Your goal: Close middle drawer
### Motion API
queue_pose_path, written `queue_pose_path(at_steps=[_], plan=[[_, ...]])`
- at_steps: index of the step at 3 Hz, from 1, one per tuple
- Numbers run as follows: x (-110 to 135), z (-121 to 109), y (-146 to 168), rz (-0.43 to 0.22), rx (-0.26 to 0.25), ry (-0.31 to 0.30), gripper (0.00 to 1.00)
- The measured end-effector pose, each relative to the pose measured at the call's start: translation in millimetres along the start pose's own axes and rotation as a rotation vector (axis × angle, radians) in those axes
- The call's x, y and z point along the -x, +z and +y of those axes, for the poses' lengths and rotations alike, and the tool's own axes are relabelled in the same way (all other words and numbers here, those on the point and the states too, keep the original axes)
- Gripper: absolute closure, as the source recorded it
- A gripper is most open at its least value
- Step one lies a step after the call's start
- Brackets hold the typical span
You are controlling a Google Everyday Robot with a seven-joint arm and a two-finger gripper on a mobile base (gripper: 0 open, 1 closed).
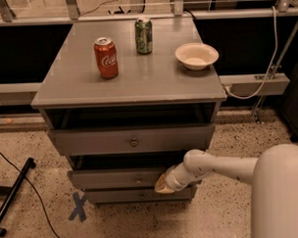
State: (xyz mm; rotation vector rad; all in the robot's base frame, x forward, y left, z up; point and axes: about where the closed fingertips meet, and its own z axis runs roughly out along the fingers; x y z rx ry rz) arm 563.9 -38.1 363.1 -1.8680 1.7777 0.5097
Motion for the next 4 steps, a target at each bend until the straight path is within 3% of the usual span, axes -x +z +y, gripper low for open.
queue_pose_path(at_steps=[2,4], plan=[[-10,-26,-4,-0.014,-0.045,0.028,1.00],[-20,-29,-5,-0.051,-0.043,0.062,1.00]])
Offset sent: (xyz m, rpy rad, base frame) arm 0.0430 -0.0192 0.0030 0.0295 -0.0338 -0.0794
